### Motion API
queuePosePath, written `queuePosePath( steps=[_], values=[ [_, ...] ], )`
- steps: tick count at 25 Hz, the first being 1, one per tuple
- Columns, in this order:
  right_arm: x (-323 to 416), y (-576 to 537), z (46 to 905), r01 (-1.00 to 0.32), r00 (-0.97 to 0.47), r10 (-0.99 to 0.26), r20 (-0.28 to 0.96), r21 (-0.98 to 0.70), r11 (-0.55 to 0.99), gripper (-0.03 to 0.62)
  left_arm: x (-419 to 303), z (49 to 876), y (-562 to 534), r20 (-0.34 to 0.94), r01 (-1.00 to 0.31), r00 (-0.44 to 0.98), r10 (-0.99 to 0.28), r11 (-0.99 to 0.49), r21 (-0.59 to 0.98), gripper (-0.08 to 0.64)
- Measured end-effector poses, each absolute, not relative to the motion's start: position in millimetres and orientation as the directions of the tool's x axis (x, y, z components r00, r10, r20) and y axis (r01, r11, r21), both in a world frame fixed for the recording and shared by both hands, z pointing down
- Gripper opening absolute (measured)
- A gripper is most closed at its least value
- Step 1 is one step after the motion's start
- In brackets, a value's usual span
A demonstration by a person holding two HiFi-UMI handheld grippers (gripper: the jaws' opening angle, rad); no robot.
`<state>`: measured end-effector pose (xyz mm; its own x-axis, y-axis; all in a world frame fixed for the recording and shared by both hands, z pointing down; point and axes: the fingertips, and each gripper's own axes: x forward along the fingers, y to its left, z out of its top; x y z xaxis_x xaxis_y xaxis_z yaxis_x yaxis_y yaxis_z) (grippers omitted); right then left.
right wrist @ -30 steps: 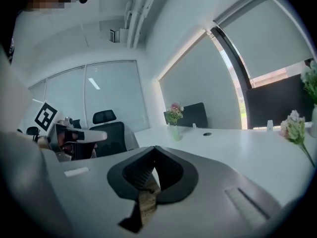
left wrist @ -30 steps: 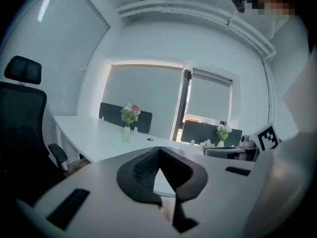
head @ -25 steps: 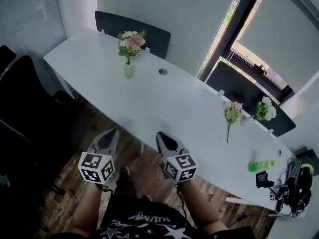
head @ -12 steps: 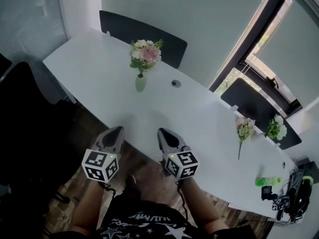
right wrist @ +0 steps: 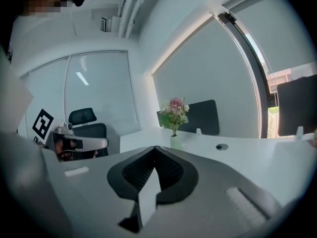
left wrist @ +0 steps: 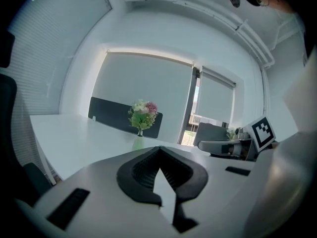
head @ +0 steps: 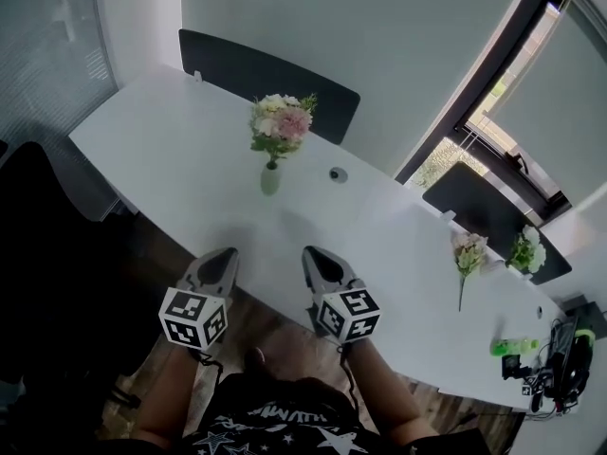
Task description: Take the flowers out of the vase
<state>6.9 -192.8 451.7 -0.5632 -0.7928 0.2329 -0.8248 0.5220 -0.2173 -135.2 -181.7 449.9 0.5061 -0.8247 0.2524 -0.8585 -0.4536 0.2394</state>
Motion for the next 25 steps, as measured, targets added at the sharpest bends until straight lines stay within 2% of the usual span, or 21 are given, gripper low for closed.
queuePosePath(
  steps=[10,25],
  values=[
    [32.5,-194.3,444.3,-0.831,-0.551,-0.807,0.213,-0.224,0.509,0.002,-107.1,442.0,-197.2,0.246,-0.842,0.538,-0.806,-0.499,0.204,0.008],
    [31.5,-236.6,435.9,-0.746,-0.659,-0.736,0.153,-0.256,0.615,0.002,-105.6,428.7,-212.3,0.253,-0.909,0.418,-0.873,-0.403,0.11,0.008]
  ],
)
